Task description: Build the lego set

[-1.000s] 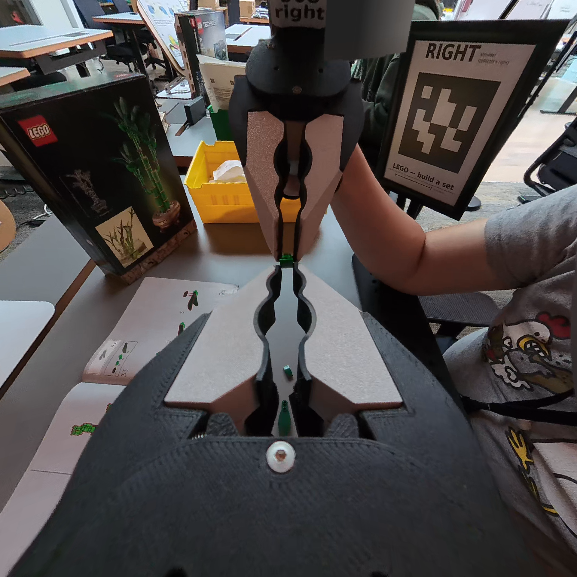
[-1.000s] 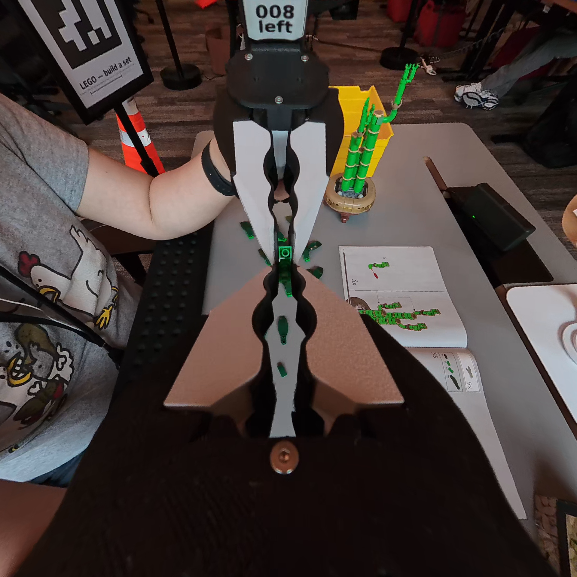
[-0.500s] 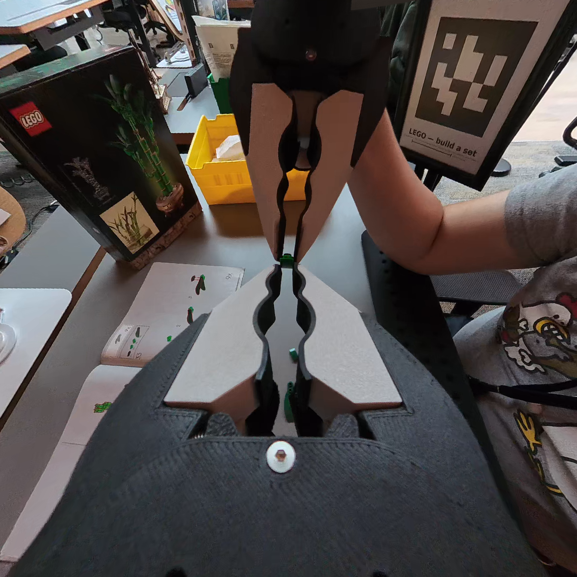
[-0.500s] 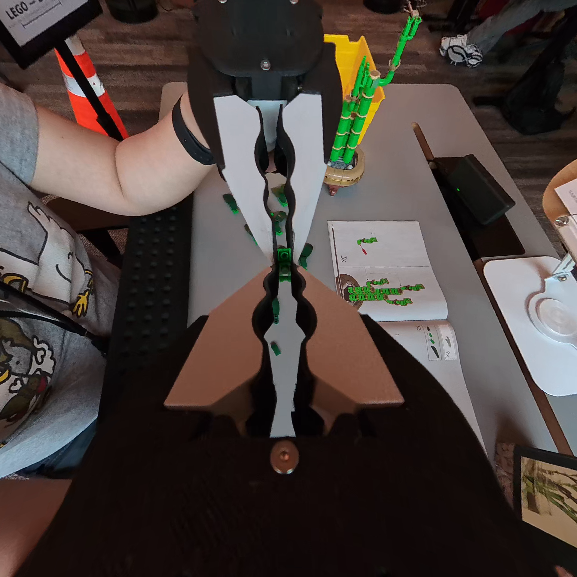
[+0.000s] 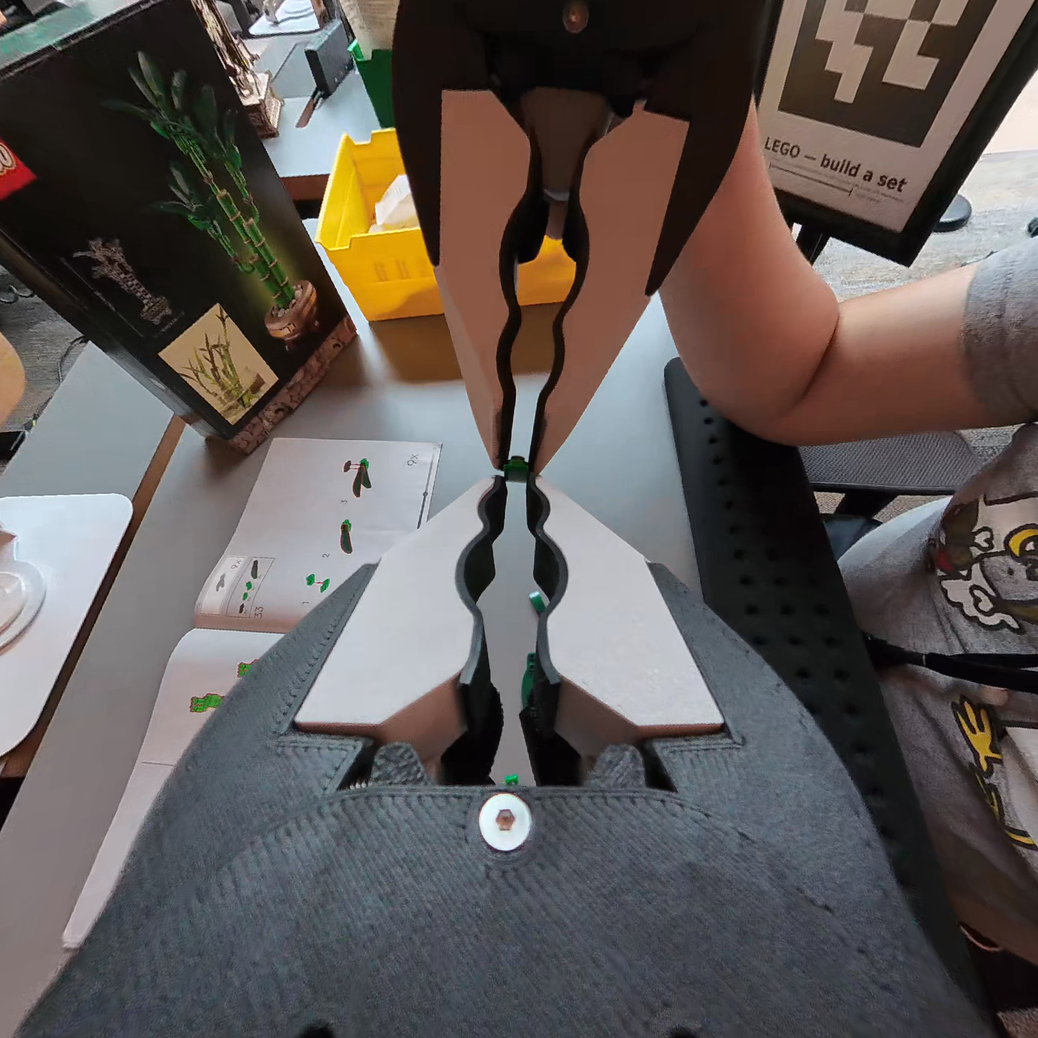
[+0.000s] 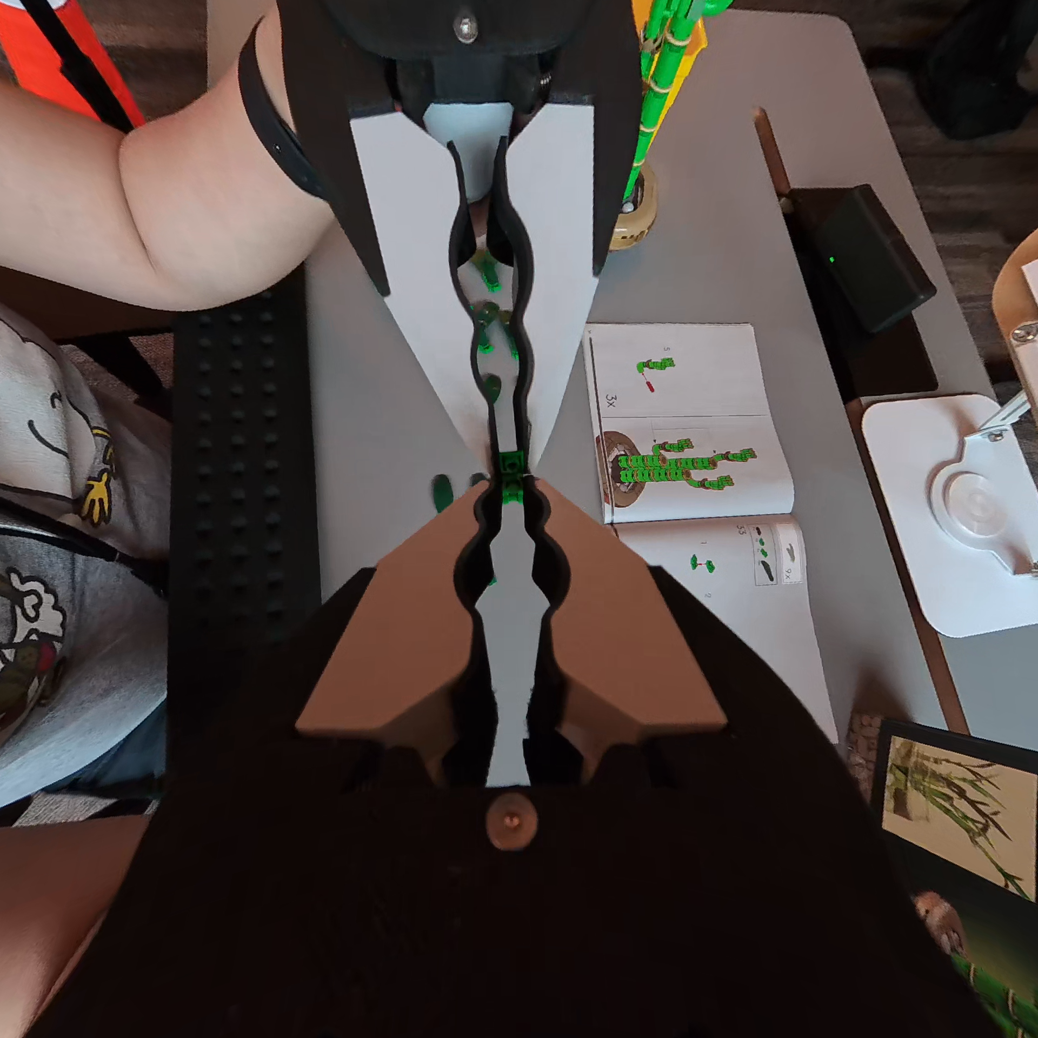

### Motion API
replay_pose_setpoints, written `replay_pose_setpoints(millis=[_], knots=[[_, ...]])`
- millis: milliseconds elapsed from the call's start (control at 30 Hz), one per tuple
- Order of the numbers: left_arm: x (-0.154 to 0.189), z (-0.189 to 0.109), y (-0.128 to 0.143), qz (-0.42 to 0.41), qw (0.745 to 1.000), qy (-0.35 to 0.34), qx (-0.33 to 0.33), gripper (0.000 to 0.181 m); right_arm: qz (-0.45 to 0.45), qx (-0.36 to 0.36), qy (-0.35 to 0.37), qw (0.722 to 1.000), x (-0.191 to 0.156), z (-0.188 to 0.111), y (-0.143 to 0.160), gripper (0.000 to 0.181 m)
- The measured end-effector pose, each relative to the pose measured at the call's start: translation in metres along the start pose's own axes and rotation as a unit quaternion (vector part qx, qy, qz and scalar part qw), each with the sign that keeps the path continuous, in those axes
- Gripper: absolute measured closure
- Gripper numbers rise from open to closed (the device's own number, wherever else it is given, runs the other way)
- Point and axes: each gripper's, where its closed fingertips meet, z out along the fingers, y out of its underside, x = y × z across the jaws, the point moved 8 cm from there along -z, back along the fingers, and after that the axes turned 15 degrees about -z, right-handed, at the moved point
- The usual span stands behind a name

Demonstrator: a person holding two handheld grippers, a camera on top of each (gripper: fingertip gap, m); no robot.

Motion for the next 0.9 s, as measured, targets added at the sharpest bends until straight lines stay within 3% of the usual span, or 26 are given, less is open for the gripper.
replay_pose_setpoints(millis=[200,900], knots=[[0.0001,0.0057,0.0056,0.026,0.999,-0.019,-0.033,0.176,-0.01,-0.04,-0.004,0.999,-0.0022,0.01,0.002,0.176],[-0.0051,0.0058,0.0055,0.013,1.0,0.008,-0.007,0.175,-0.026,-0.013,-0.002,1.0,0.0002,0.006,0.0056,0.175]])
